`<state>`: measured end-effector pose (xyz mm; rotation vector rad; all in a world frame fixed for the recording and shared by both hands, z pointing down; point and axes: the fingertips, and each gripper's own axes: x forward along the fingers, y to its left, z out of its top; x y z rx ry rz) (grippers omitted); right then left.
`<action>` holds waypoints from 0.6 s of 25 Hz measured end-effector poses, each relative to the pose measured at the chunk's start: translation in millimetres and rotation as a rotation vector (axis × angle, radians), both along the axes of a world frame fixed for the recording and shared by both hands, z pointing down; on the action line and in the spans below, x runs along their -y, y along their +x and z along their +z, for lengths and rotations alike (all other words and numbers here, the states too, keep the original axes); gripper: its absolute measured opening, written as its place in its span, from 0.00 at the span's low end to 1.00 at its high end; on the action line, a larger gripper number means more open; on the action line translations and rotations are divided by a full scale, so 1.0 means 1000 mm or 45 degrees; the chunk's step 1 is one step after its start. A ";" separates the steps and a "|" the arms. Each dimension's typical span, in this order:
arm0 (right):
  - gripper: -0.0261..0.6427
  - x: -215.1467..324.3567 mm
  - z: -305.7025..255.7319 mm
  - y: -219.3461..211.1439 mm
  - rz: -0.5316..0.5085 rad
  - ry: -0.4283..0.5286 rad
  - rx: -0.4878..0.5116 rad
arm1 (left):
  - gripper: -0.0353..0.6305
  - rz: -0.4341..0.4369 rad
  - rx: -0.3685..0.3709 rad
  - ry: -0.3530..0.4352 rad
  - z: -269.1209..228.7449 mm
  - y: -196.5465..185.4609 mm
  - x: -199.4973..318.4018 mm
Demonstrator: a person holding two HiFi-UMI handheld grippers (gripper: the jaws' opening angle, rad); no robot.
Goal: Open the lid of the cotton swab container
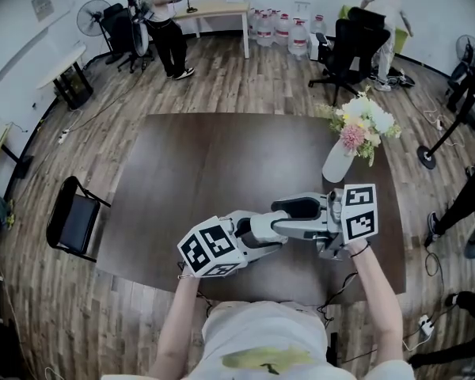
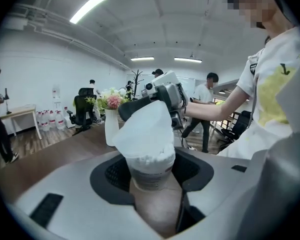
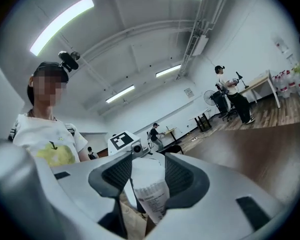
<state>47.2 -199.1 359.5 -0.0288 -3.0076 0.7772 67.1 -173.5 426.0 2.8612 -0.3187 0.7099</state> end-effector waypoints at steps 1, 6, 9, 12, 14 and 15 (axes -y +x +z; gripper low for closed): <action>0.36 0.002 0.000 0.000 0.002 -0.029 0.007 | 0.41 -0.003 0.002 0.012 0.000 0.000 0.001; 0.36 0.013 -0.003 0.001 0.022 -0.222 0.079 | 0.41 -0.023 0.012 0.107 -0.004 -0.003 0.006; 0.36 0.018 -0.003 0.001 0.020 -0.336 0.112 | 0.41 -0.027 0.020 0.140 -0.003 -0.003 0.007; 0.36 0.021 -0.001 0.001 0.021 -0.394 0.137 | 0.41 -0.032 0.012 0.145 -0.002 -0.004 0.008; 0.36 0.022 -0.001 0.002 0.027 -0.413 0.149 | 0.41 -0.035 0.011 0.143 -0.001 -0.004 0.009; 0.36 0.024 -0.001 0.002 0.028 -0.421 0.155 | 0.41 -0.036 0.007 0.140 -0.002 -0.003 0.010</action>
